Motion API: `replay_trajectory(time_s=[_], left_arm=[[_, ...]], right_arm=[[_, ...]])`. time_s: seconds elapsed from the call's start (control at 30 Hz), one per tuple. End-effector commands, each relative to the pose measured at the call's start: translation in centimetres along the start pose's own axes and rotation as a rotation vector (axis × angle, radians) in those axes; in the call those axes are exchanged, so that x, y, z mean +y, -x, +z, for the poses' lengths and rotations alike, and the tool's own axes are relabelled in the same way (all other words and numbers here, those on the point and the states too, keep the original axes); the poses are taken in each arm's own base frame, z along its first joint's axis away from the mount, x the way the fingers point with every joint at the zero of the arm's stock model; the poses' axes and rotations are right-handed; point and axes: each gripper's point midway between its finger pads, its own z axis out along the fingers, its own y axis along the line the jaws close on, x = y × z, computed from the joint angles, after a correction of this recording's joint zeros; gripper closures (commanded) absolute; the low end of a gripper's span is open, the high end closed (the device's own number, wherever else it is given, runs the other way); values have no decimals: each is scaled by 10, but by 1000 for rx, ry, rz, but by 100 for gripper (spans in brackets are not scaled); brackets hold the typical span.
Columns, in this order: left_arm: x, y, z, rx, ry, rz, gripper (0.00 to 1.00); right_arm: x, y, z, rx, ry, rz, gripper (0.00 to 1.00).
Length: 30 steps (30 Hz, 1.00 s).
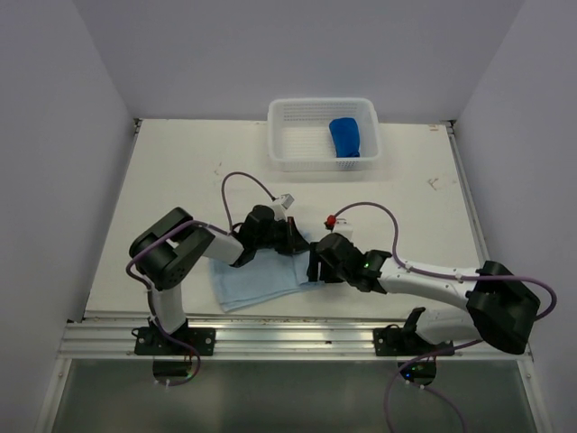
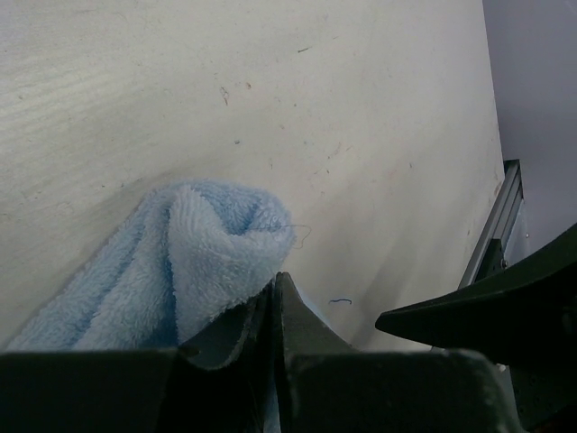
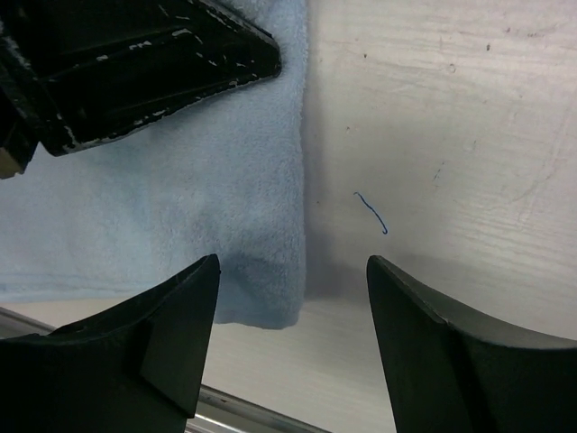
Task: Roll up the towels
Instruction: Roll the towel
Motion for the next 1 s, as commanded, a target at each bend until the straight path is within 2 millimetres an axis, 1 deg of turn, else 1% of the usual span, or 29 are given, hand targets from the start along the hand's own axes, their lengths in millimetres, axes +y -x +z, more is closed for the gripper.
replay_trajectory(time_s=[0.0, 0.13, 0.27, 0.33, 0.43, 0.53, 0.57, 0.63, 0.67, 0.7, 0.73, 0.8, 0.83, 0.9, 0.93, 0.97], left_arm=[[-1, 2, -5, -7, 7, 22, 92], [-2, 3, -5, -8, 4, 23, 92], [-3, 5, -7, -12, 6, 26, 92], [-3, 5, -7, -12, 6, 26, 92], [1, 2, -6, 3, 22, 27, 92], [1, 1, -7, 4, 25, 30, 92], [0, 2, -8, 1, 24, 32, 92], [1, 4, -8, -4, 30, 35, 92], [0, 5, -8, -7, 30, 37, 92], [0, 5, -8, -5, 31, 38, 92], [-1, 7, -8, -8, 31, 41, 92], [-1, 8, -7, -8, 31, 44, 92], [-1, 9, -7, -8, 32, 46, 93], [-2, 14, -7, -11, 32, 48, 97], [-2, 16, -7, -12, 35, 50, 100], [-3, 19, -8, -16, 30, 52, 100]], right_arm=[[18, -1, 7, 7, 96, 100, 29], [20, -11, 13, 35, 116, 122, 28], [26, -16, 20, 46, 150, 147, 28], [25, -16, 22, 49, 140, 146, 28], [22, -18, 24, 51, 130, 141, 32], [23, -18, 27, 57, 122, 130, 41], [24, -19, 28, 60, 122, 123, 47], [23, -22, 31, 79, 112, 117, 54], [23, -24, 31, 83, 111, 120, 59], [23, -24, 31, 83, 113, 120, 61], [23, -24, 30, 82, 115, 119, 66], [20, -23, 29, 77, 104, 105, 71], [21, -20, 26, 69, 109, 101, 76], [18, -17, 22, 58, 101, 77, 81], [18, -15, 21, 52, 101, 67, 85], [18, -11, 17, 38, 107, 54, 88]])
